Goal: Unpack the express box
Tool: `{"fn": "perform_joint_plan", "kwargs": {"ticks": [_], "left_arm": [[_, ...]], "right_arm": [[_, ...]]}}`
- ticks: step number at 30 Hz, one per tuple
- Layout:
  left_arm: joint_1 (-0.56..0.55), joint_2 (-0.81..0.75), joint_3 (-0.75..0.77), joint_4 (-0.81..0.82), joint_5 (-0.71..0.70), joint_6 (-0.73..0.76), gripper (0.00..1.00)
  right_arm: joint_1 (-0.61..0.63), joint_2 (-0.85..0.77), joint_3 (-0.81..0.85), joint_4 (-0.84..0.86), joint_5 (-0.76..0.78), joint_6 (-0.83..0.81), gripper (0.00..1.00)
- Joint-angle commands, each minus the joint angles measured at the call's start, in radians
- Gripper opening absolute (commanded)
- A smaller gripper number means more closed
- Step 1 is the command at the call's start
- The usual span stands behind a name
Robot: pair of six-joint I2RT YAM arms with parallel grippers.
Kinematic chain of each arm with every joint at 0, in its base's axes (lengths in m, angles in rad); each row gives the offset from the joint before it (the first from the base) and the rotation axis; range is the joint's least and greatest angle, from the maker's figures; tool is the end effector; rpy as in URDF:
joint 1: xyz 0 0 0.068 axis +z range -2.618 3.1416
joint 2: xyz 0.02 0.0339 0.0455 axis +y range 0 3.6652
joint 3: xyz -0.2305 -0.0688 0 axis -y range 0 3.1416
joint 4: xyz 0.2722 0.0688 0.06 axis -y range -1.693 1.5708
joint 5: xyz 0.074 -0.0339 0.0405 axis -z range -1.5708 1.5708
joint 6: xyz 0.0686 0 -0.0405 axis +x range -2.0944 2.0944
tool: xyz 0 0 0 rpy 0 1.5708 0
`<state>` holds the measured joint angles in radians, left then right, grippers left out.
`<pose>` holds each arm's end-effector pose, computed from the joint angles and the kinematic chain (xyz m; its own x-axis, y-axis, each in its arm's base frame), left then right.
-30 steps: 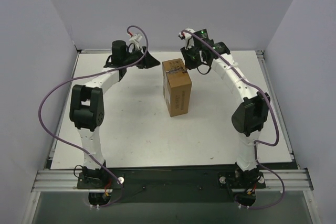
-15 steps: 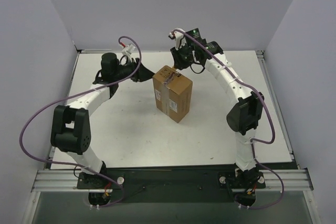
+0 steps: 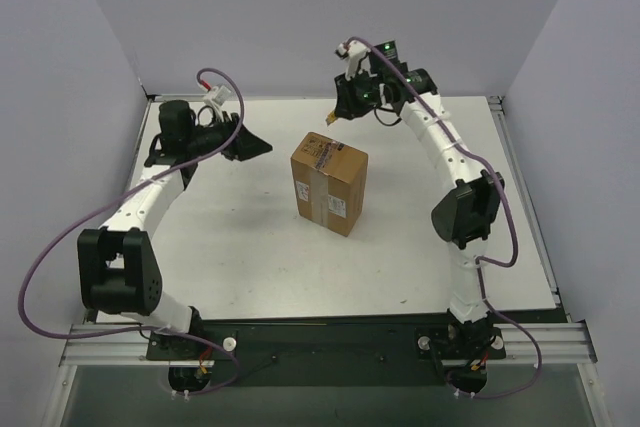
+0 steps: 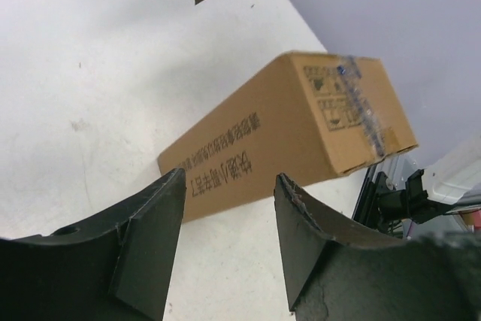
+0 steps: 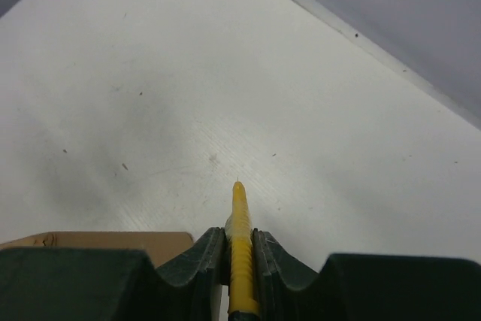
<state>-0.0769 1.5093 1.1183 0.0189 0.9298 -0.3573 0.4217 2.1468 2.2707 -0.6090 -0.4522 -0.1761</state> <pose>0.3821 -0.0846 0.2535 -0.6160 -0.1623 -0.7708 0.6137 0.5146 -0.5988 0.4697 0.2436 0.3367 -0.2926 -0.3040 -0.9066 -0.7842 0.6188 0.0456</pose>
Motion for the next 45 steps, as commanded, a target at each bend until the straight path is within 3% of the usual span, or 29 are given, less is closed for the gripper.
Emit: {"fn": "perform_joint_plan", "kwargs": {"ticks": [1,2,4,9,16,22,29,45], "left_arm": [[0.008,0.112,0.149,0.276,0.286,-0.118,0.60],[0.003,0.135,0.161,0.344,0.317,-0.209,0.60],[-0.014,0.195,0.211,0.440,0.343,-0.256,0.60],[-0.063,0.293,0.322,0.432,0.359,-0.279,0.62],[-0.123,0.353,0.377,0.392,0.348,-0.232,0.63],[-0.153,0.365,0.383,0.222,0.310,-0.088,0.62],[-0.182,0.365,0.416,-0.167,0.181,0.191,0.61],[-0.198,0.361,0.362,-0.212,0.144,0.254,0.60]], "right_arm": [[-0.141,-0.177,0.059,0.040,-0.172,0.041,0.00],[-0.150,-0.201,0.050,0.044,-0.222,0.040,0.00],[-0.164,-0.281,-0.003,0.061,-0.236,0.050,0.00],[-0.141,-0.427,-0.166,0.078,-0.368,0.092,0.00],[0.014,-0.528,-0.255,0.037,-0.353,0.052,0.00],[0.097,-0.519,-0.254,-0.032,-0.223,-0.028,0.00],[0.161,-0.421,-0.076,-0.228,-0.106,-0.111,0.00],[0.226,-0.355,-0.066,-0.265,-0.046,-0.086,0.00]]}}
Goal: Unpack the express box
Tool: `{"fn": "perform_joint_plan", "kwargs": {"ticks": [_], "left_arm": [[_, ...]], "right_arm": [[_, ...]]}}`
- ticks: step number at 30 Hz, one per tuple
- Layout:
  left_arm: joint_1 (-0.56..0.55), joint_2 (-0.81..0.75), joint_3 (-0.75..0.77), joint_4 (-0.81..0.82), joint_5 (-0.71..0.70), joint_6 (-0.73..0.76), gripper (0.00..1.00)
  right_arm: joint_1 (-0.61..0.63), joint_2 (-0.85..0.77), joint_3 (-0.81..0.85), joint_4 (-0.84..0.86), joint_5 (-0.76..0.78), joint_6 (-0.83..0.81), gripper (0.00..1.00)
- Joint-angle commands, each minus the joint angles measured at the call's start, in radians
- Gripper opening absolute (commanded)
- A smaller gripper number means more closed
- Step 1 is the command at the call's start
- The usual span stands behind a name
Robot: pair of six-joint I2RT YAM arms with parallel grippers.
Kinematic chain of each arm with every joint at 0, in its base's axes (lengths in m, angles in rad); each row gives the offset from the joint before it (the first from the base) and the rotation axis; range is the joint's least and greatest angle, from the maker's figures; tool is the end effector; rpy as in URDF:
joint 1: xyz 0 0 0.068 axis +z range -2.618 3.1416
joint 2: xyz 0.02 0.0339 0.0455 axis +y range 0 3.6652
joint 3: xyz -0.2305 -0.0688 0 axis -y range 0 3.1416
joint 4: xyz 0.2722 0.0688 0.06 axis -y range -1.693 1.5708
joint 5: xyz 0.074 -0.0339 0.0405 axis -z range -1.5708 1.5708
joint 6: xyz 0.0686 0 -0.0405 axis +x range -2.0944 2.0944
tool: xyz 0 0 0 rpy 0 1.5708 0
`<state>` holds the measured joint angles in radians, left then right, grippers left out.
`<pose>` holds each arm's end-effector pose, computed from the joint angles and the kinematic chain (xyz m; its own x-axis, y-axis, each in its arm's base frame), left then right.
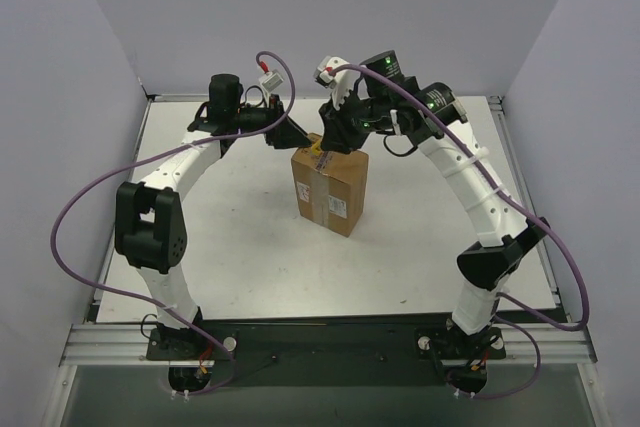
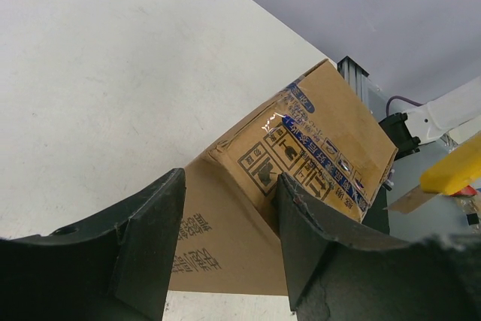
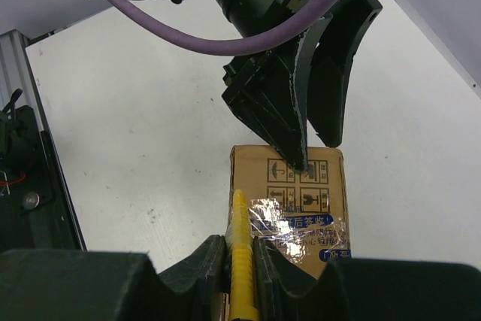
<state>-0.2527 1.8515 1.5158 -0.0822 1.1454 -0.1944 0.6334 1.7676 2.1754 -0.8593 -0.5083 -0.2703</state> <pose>0.4241 -0.1740 0.2604 -0.5612 0.0626 -0.8253 0.8162 0.2074 -0.5393 0.3120 0.2706 0.4441 -0.1066 -0.3677 -0.9238 -0.9323 0.3598 -0.0356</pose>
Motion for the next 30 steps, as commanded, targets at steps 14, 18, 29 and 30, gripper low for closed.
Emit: {"fn": "perform_joint_plan", "kwargs": {"ticks": [14,18,29,30], "left_arm": [[-0.034,0.020,-0.032,-0.140,-0.093,0.124,0.59],[-0.034,0.026,-0.031,-0.151,-0.105,0.135,0.59],[-0.033,0.038,-0.019,-0.154,-0.108,0.142,0.59],[-0.033,0.038,-0.020,-0.157,-0.111,0.145,0.59]], "right_arm": [[0.022,0.079,0.073,-0.004,-0.007,0.032,0.00],[0.023,0.055,0.040,-0.006,-0.016,0.046,0.00],[0.017,0.029,-0.009,-0.021,0.005,0.048,0.00],[0.017,0.027,-0.009,-0.023,0.007,0.048,0.00]]}}
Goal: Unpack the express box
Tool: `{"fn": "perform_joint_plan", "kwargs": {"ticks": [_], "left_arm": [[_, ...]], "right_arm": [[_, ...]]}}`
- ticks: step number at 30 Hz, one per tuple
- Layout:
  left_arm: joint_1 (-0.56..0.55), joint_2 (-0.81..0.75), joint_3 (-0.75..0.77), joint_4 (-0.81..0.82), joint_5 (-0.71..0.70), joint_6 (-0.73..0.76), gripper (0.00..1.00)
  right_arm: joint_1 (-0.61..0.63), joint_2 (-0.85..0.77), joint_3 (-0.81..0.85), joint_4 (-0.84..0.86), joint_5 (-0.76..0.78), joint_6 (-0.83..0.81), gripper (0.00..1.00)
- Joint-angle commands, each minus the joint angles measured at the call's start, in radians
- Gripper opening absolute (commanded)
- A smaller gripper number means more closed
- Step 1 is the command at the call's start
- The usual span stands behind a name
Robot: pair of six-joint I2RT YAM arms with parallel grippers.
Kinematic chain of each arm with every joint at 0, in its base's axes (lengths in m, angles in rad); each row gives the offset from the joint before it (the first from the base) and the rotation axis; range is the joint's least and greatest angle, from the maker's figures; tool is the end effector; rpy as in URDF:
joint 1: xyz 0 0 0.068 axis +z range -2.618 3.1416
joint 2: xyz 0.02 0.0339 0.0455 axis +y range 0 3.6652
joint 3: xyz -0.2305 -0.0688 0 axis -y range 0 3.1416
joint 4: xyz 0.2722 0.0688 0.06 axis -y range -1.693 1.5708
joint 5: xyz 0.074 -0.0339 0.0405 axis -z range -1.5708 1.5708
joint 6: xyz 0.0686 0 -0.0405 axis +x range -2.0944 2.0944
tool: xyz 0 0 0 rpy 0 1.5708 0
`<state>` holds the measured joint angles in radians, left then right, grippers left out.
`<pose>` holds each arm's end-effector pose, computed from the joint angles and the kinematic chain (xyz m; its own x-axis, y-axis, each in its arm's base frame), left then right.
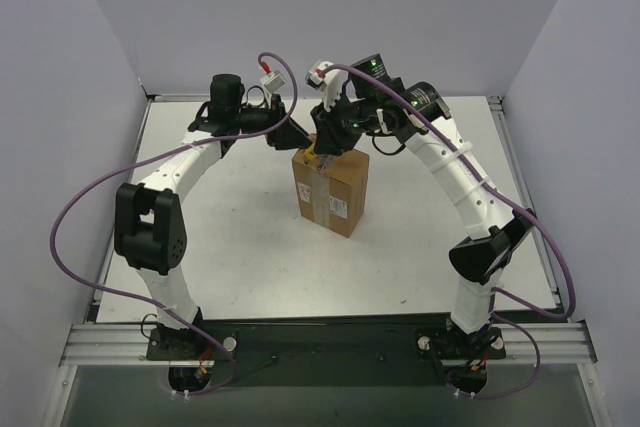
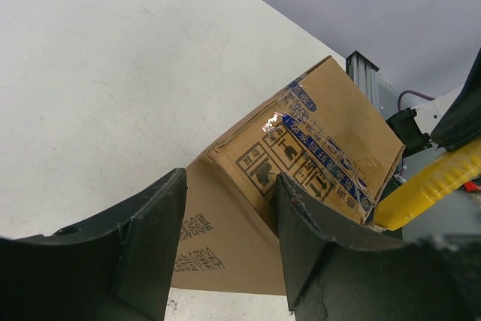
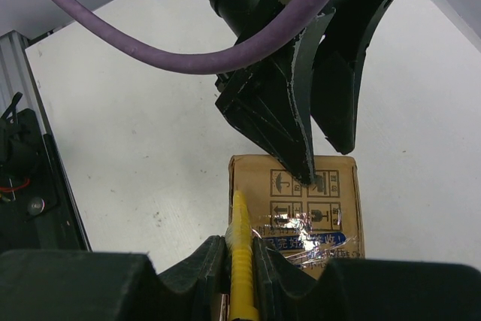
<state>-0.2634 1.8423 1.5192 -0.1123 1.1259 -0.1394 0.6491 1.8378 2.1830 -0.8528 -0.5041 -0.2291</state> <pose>0.4211 -0.1777 0.2624 -0.5286 0.0806 -0.8450 0.8369 0.2157 -0.5030 0.3256 0.2886 0.4192 -0.1805 -0.3866 -0.9044 -0.9309 0.3641 0.0302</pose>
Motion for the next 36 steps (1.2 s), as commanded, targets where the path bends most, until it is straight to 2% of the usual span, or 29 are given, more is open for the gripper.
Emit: {"fn": "perform_joint_plan", "kwargs": {"ticks": [1,36], "left_arm": [[-0.022,0.049,-0.024,-0.128,-0.097,0.090,0.59],[-0.020,0.092,0.012,-0.171,-0.117,0.164,0.55]], "right_arm": [[0.000,-0.048,-0.017,-0.034,0.003,0.002,0.00],[-0.083,-0.112,-0.057,-0.187,-0.042,-0.090,0.00]]}}
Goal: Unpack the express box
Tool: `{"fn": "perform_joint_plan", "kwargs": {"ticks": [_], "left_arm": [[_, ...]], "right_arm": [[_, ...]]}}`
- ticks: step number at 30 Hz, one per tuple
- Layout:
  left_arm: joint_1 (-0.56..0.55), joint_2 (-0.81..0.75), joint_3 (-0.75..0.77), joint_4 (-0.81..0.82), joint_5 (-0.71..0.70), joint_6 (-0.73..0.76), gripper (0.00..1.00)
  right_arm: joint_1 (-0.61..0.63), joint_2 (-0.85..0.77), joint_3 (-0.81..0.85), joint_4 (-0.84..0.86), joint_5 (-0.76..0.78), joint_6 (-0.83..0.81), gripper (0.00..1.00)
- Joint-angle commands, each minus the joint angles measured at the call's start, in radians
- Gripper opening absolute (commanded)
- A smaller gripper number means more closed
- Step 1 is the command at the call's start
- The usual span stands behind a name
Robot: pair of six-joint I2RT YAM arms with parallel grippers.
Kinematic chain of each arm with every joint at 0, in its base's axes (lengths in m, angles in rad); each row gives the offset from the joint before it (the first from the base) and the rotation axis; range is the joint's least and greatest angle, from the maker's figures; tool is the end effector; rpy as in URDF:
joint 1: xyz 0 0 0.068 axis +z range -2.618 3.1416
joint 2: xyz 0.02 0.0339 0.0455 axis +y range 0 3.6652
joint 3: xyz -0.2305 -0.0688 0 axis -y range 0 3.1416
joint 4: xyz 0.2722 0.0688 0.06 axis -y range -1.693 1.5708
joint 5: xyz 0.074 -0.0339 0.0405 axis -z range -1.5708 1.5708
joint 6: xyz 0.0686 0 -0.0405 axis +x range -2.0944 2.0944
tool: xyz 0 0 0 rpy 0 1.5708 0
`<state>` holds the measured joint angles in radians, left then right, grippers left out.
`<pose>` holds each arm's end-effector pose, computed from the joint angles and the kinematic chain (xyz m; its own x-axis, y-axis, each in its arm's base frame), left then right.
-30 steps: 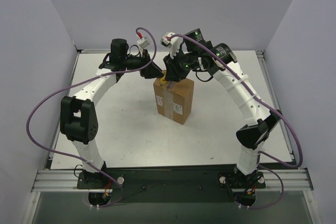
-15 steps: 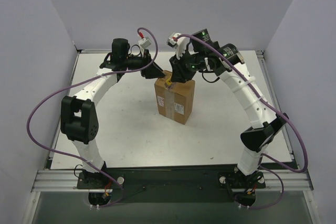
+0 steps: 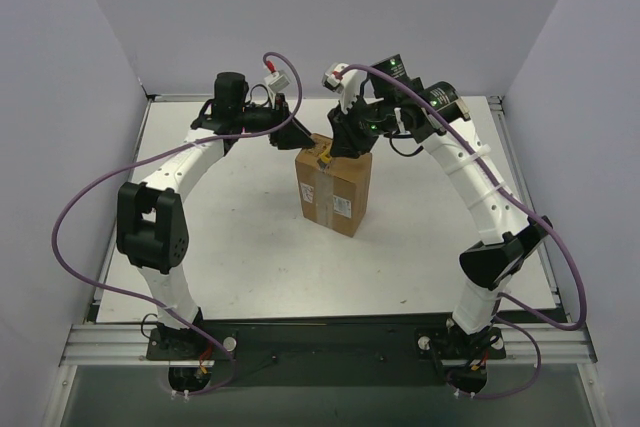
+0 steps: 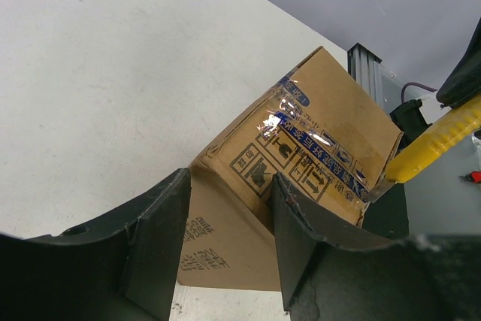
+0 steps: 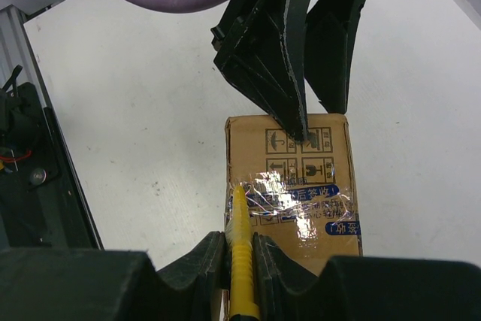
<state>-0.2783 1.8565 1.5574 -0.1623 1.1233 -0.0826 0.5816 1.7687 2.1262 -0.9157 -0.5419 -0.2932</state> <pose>0.4211 -0.1846 0.2656 -0.5005 0.1059 -0.8593 0.8567 0.2037 -0.4739 0.3248 0.2559 0.4206 -0.1820 -0.4160 -0.8910 -0.9284 0.3711 0.0164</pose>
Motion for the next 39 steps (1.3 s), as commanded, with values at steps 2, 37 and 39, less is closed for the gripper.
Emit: {"fn": "perform_joint_plan", "kwargs": {"ticks": [2,37,39], "left_arm": [[-0.006,0.079,-0.025,-0.123,-0.120,0.107,0.55],[-0.019,0.110,0.000,-0.145,-0.135,0.155,0.51],[-0.027,0.102,-0.005,-0.132,-0.132,0.138,0.52]], "right_arm": [[-0.019,-0.041,0.008,-0.147,-0.010,-0.030,0.00],[-0.089,-0.160,-0.009,-0.211,0.039,-0.071,0.00],[-0.075,-0.158,-0.015,-0.157,0.052,-0.058,0.00]]}}
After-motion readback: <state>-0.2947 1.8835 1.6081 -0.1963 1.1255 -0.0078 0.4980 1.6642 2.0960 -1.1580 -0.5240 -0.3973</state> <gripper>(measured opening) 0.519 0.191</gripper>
